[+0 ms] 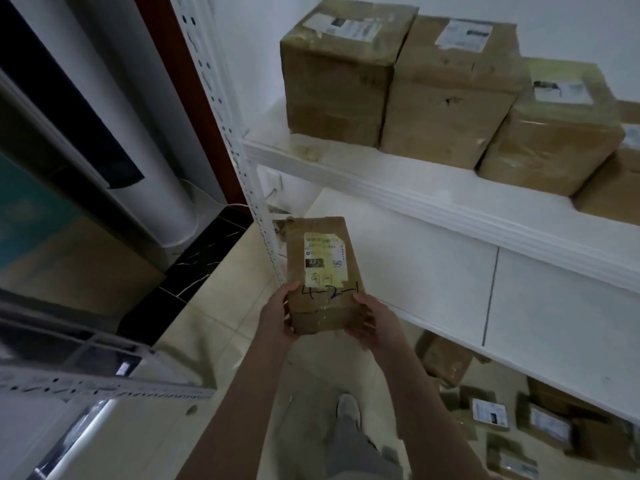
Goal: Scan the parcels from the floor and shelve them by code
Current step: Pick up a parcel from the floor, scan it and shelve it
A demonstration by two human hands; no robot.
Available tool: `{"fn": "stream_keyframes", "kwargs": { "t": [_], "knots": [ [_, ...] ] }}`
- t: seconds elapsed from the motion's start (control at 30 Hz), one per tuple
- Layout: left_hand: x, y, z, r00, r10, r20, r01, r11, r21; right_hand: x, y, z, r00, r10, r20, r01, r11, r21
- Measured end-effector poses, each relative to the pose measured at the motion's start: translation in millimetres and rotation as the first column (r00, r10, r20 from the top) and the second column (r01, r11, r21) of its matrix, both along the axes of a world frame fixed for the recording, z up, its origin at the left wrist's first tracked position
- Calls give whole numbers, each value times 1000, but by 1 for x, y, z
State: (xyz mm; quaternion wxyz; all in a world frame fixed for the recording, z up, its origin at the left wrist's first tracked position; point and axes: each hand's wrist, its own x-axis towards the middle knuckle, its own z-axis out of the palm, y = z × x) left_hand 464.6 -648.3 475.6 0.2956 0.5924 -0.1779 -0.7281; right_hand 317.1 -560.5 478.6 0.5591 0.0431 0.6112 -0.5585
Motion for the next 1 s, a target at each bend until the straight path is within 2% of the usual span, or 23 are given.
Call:
{"fn": "stream_keyframes", "kwargs": {
  "t": [0.4,0.6,0.7,0.83,0.9,1.0],
  "knots": [
    [-81,-126,-66,985,-144,91,132,983,128,-72,-130,-63,983,-141,116,129,986,105],
    [-98,-186,-101,915,-377,143,348,917,193,-68,-170,-97,962,-228,151,212,970,116],
    [-108,-211,-131,861,-455,228,433,890,142,-62,-194,-116,934,-314,171,295,947,130],
    [-115,-240,-180,873,-419,251,423,905,42,-51,-218,-144,889,-418,189,393,906,158],
    [-113,-254,-206,865,-441,239,444,895,47,-45,-226,-159,866,-464,188,434,883,180],
    [-106,-260,-212,843,-468,267,474,879,48,-36,-232,-179,848,-498,180,464,863,200]
  ]
}}
